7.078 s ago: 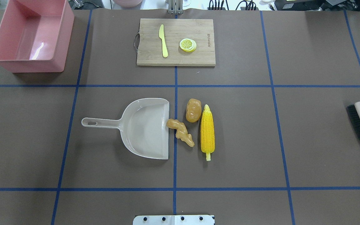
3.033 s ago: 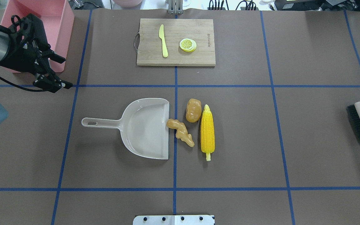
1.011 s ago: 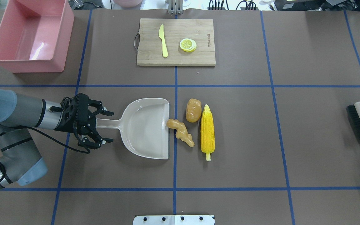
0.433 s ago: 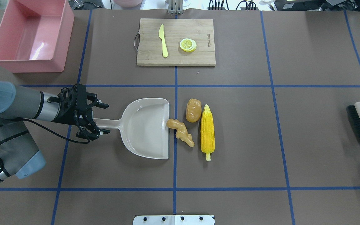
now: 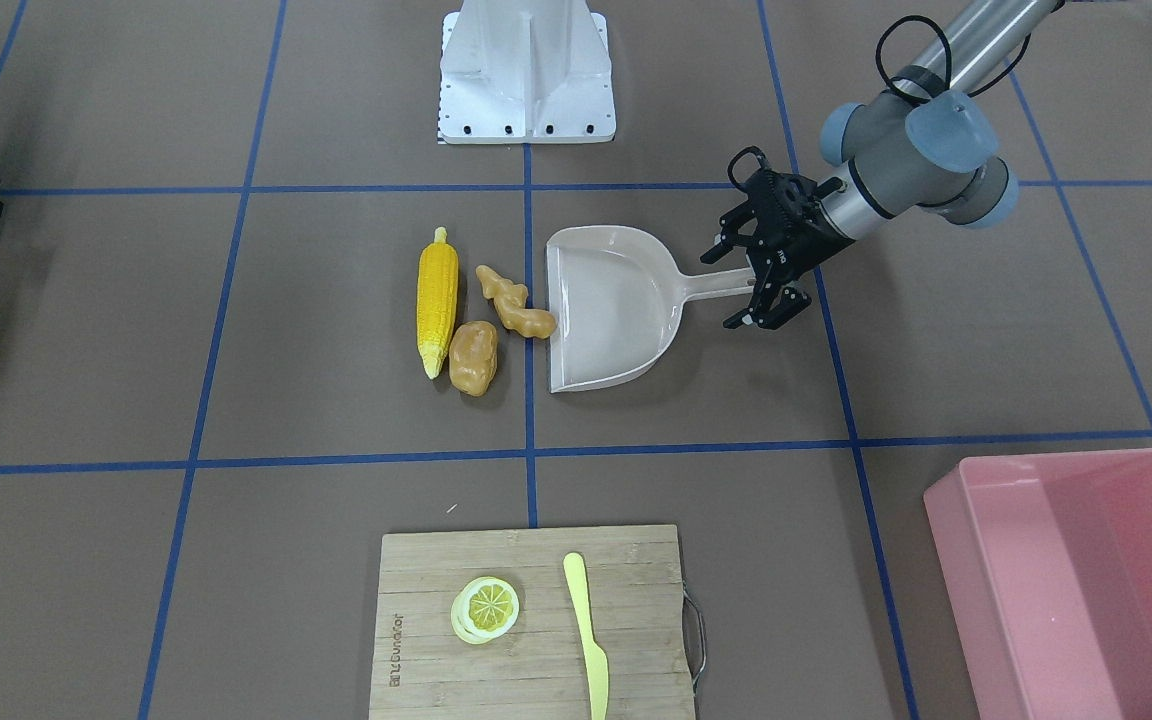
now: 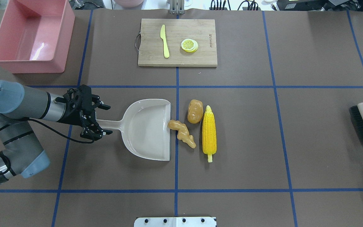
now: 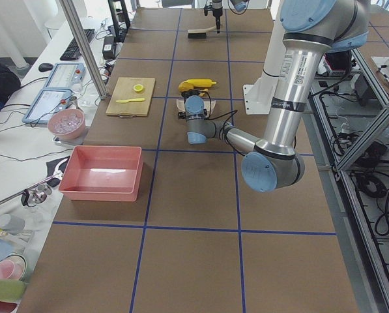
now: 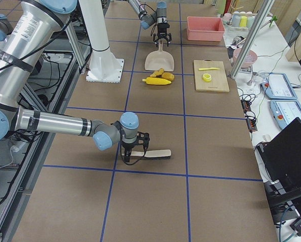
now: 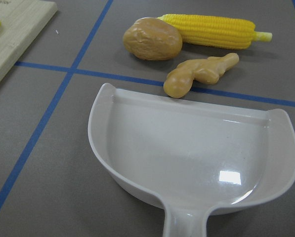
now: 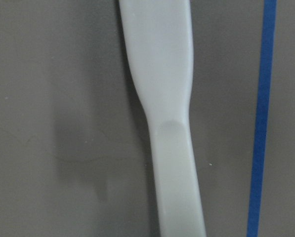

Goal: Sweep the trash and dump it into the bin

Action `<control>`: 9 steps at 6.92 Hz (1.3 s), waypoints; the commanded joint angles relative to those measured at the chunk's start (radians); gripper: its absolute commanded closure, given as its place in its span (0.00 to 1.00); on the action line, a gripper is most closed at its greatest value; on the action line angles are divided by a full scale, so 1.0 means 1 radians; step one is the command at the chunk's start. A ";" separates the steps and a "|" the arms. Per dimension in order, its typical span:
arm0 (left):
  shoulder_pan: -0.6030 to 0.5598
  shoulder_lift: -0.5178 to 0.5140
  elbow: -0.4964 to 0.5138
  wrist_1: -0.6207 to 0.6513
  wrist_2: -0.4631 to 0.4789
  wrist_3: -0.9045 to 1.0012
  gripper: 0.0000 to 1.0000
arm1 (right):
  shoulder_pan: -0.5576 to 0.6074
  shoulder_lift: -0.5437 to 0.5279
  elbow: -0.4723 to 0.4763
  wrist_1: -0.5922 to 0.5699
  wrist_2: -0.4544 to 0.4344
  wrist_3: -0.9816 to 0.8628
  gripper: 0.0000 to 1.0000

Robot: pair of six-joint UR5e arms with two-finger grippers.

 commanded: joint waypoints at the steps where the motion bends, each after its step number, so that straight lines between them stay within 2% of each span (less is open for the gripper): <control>1: 0.009 -0.005 0.001 0.013 -0.004 0.004 0.02 | -0.002 -0.014 0.006 0.001 -0.014 -0.004 0.21; 2: 0.014 -0.005 0.001 0.035 -0.004 0.036 0.02 | -0.002 -0.017 0.006 0.009 -0.014 -0.004 0.27; 3: 0.017 -0.020 0.004 0.060 -0.004 0.056 0.02 | -0.002 -0.031 0.006 0.033 -0.014 -0.004 0.42; 4: 0.029 -0.030 0.010 0.062 -0.004 0.056 0.02 | -0.001 -0.039 0.006 0.041 -0.013 -0.004 0.77; 5: 0.037 -0.033 0.010 0.062 -0.004 0.056 0.02 | -0.001 -0.050 0.006 0.061 -0.013 -0.002 1.00; 7: 0.052 -0.033 0.010 0.059 -0.004 0.058 0.02 | 0.002 -0.053 0.009 0.067 -0.005 -0.008 1.00; 9: 0.053 -0.031 0.009 0.049 -0.005 0.056 0.02 | 0.004 -0.066 0.132 0.053 0.019 -0.008 1.00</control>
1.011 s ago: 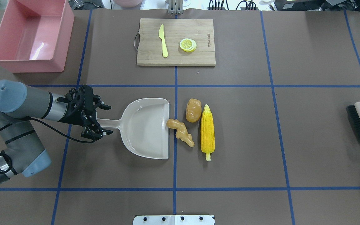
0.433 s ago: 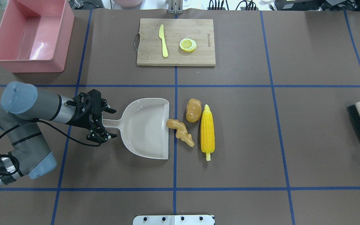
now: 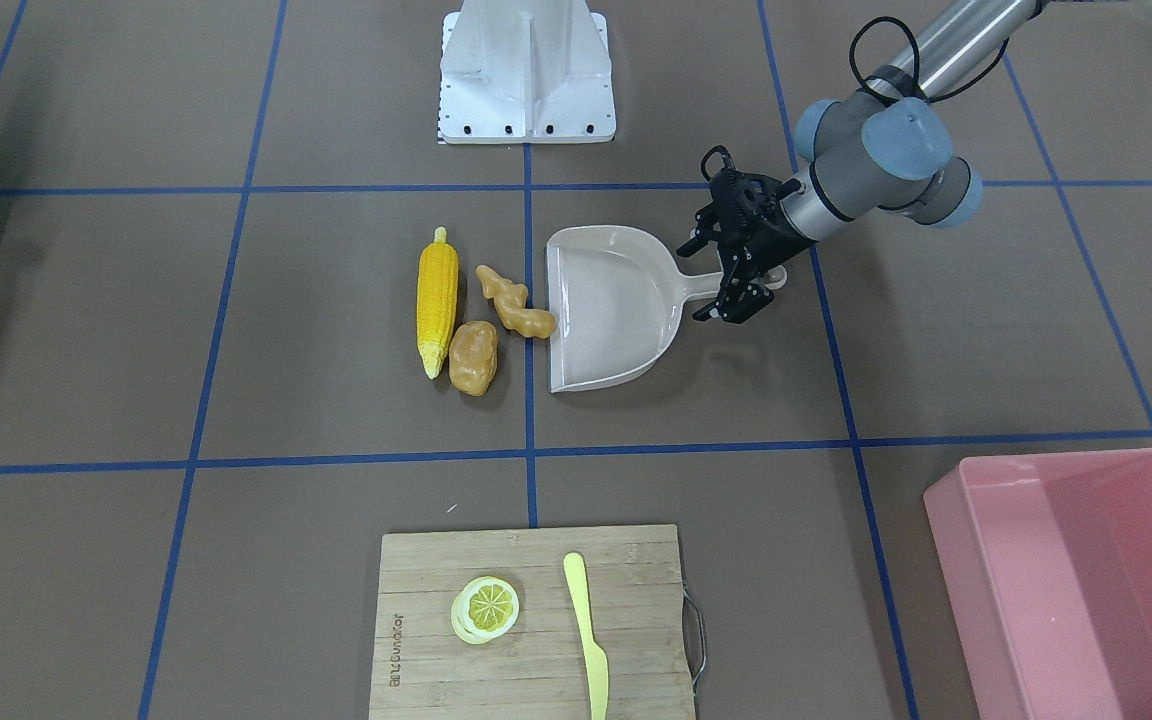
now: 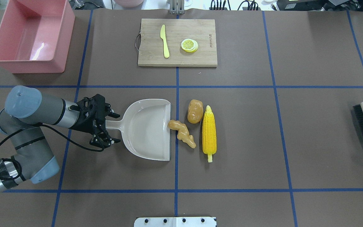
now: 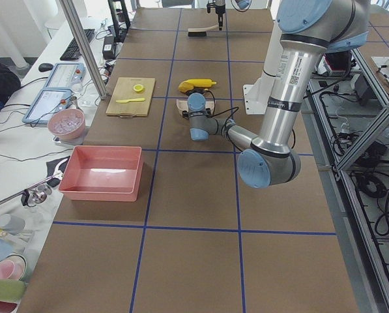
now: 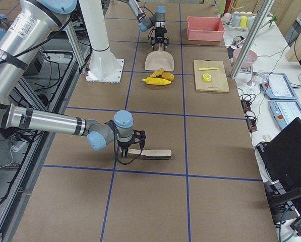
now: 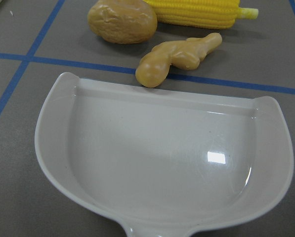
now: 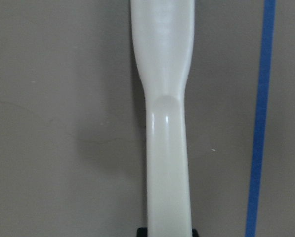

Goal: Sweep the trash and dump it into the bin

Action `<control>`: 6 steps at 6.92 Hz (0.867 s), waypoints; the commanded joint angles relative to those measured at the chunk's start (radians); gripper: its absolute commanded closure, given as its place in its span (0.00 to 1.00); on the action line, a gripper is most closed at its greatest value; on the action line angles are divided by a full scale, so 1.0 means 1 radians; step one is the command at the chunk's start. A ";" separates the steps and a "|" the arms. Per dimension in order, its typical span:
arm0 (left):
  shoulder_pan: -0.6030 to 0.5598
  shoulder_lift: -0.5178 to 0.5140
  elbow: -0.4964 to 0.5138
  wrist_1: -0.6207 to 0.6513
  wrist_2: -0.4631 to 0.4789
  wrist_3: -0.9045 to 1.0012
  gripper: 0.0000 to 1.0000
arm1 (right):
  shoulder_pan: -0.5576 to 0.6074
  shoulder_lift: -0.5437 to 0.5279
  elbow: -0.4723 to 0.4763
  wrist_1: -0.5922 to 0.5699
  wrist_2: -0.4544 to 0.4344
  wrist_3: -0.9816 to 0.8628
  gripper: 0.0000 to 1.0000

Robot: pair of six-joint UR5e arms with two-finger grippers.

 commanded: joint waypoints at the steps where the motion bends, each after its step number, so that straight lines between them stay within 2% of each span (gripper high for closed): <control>1: 0.000 0.006 -0.004 -0.006 -0.001 0.000 0.02 | -0.033 0.005 0.138 -0.070 0.011 0.003 1.00; 3: 0.000 0.013 -0.003 -0.024 -0.001 0.000 0.02 | -0.076 0.183 0.296 -0.412 -0.001 0.014 1.00; 5: 0.000 0.015 -0.001 -0.030 -0.009 0.000 0.02 | -0.156 0.429 0.311 -0.646 -0.023 0.058 1.00; 6: 0.000 0.013 0.006 -0.044 -0.010 0.000 0.02 | -0.218 0.513 0.309 -0.708 -0.065 0.116 1.00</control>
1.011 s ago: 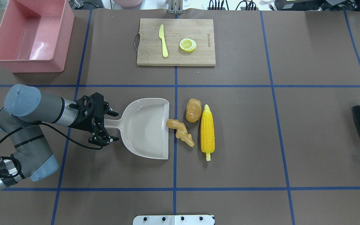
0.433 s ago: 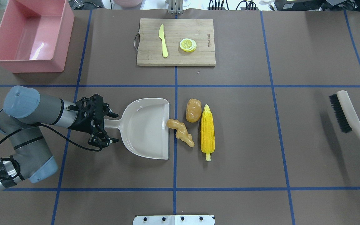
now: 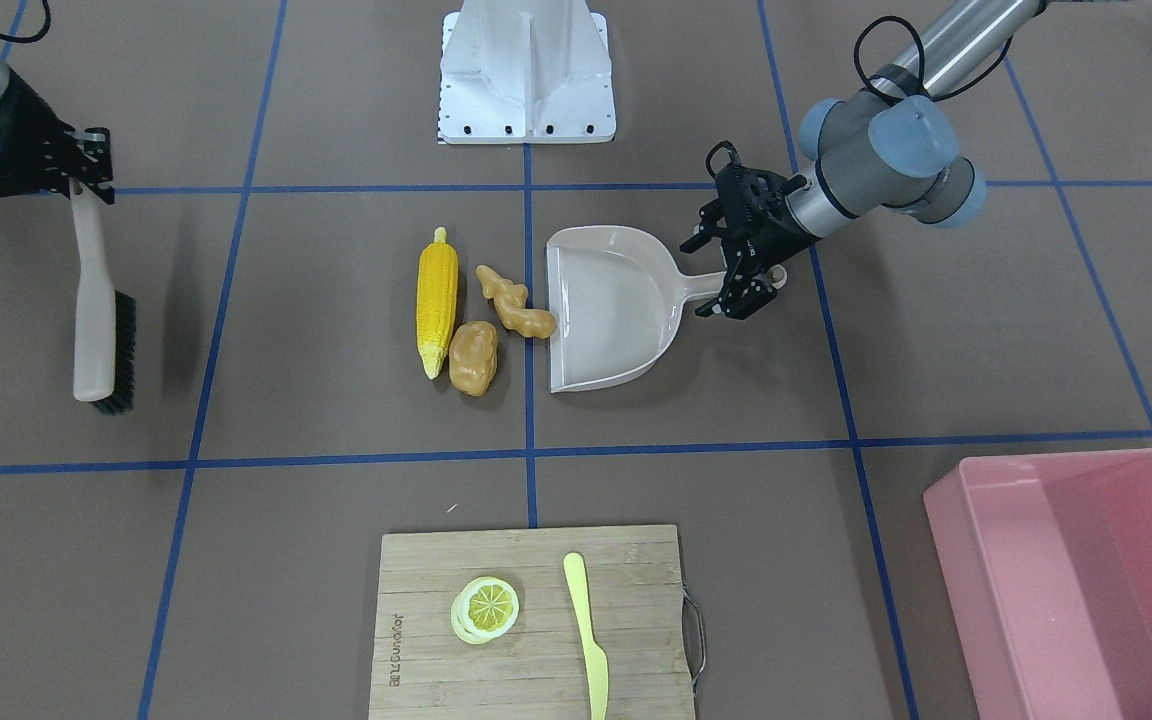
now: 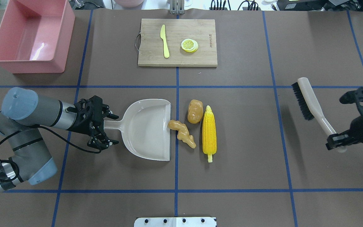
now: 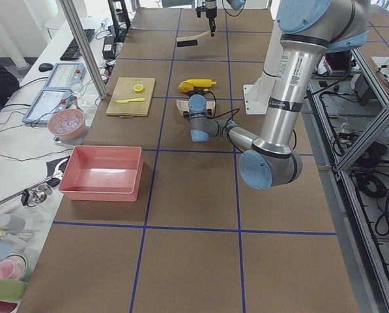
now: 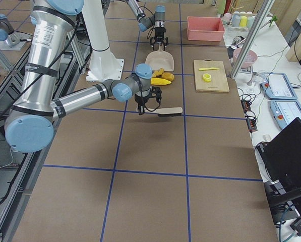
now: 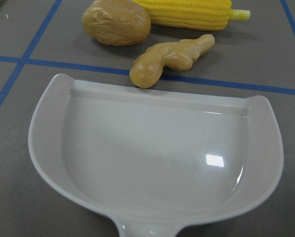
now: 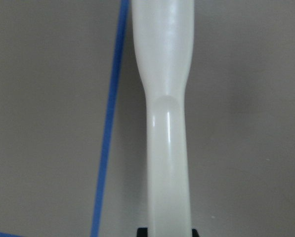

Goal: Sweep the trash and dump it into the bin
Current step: 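Lift the white-handled brush with the right gripper toward the food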

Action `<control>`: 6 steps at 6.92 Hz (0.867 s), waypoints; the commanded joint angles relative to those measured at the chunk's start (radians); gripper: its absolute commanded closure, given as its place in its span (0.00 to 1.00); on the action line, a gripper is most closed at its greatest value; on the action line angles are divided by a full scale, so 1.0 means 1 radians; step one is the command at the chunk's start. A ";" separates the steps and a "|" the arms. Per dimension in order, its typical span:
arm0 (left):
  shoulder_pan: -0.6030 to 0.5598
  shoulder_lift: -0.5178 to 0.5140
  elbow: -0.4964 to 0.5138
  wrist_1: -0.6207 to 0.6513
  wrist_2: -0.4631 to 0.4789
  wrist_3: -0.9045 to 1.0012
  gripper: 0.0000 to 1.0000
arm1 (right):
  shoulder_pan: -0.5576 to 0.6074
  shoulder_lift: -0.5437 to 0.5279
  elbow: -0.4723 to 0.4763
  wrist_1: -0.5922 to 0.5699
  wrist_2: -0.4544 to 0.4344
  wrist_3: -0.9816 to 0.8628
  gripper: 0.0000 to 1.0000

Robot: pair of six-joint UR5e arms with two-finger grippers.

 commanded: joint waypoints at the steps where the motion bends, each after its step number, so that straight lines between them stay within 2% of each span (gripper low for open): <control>1: 0.000 -0.001 0.020 -0.033 -0.004 -0.002 0.02 | -0.111 0.150 0.000 -0.104 -0.055 0.063 1.00; 3: 0.001 -0.004 0.036 -0.054 -0.004 -0.005 0.02 | -0.166 0.263 -0.041 -0.132 -0.059 0.104 1.00; 4: 0.001 -0.007 0.053 -0.077 -0.004 -0.008 0.02 | -0.215 0.316 -0.044 -0.183 -0.071 0.182 1.00; 6: 0.001 -0.010 0.055 -0.077 -0.002 -0.011 0.02 | -0.270 0.353 -0.052 -0.186 -0.089 0.323 1.00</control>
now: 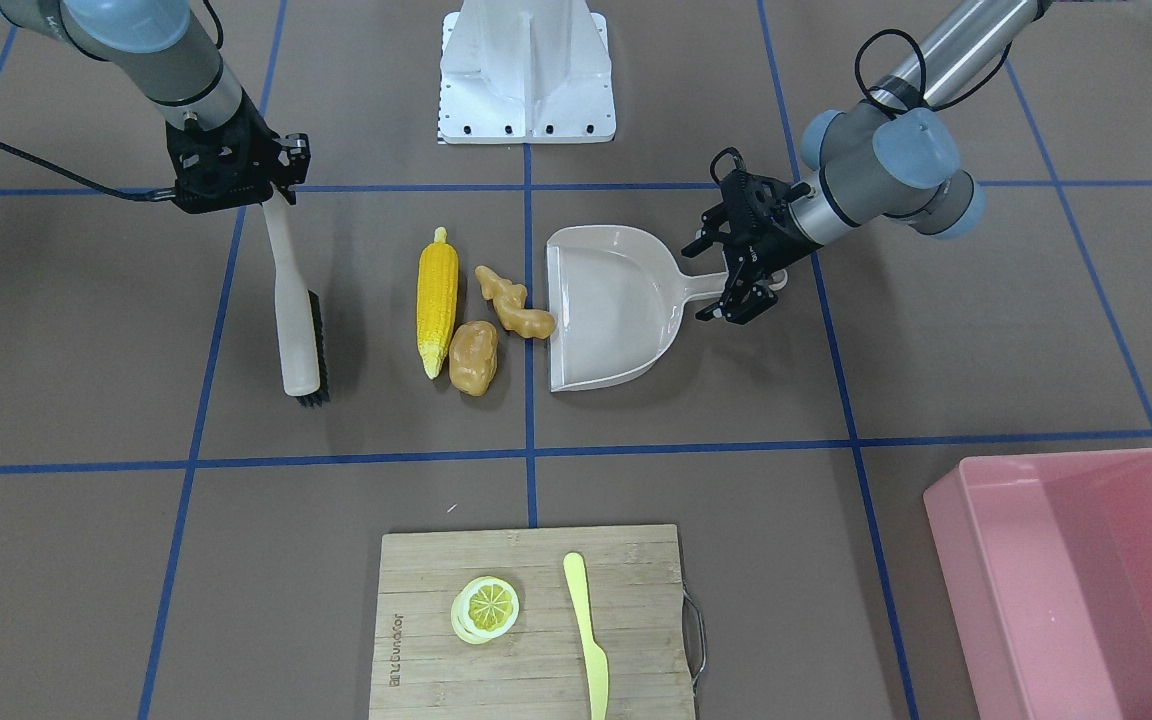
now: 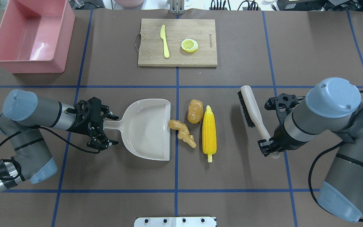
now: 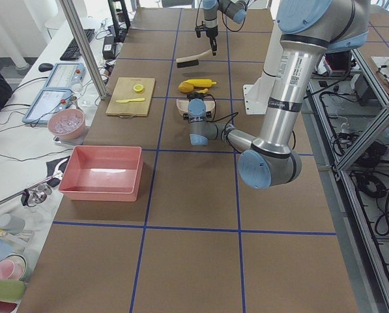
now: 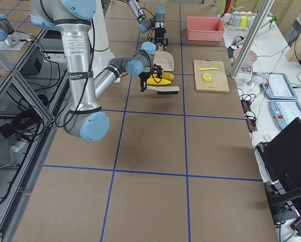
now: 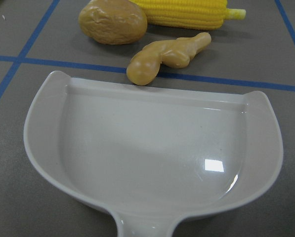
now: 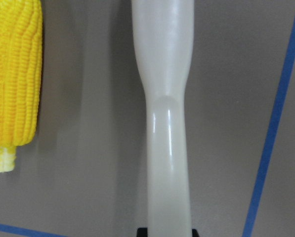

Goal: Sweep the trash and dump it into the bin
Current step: 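Lift the white-handled brush with the right gripper toward the food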

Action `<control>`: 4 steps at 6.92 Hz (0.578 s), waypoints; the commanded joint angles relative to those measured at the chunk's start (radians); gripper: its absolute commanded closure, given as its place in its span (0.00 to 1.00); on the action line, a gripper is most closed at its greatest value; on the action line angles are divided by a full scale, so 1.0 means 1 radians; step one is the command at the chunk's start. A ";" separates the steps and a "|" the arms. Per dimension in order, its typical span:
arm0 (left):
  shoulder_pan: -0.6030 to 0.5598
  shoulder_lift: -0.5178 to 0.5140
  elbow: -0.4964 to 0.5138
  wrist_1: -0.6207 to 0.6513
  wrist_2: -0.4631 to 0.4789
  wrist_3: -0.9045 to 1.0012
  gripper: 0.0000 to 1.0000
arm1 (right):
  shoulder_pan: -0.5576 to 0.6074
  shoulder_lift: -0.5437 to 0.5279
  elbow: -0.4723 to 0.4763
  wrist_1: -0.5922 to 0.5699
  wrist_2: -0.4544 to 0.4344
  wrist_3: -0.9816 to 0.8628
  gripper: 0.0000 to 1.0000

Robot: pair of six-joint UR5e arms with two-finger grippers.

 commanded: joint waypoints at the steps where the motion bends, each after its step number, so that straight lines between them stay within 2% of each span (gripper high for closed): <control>1: 0.000 -0.003 0.003 -0.001 0.001 -0.006 0.02 | -0.060 0.032 -0.014 -0.005 -0.021 0.105 1.00; 4: 0.000 -0.005 0.001 0.000 0.001 -0.006 0.02 | -0.120 0.119 -0.069 -0.007 -0.041 0.218 1.00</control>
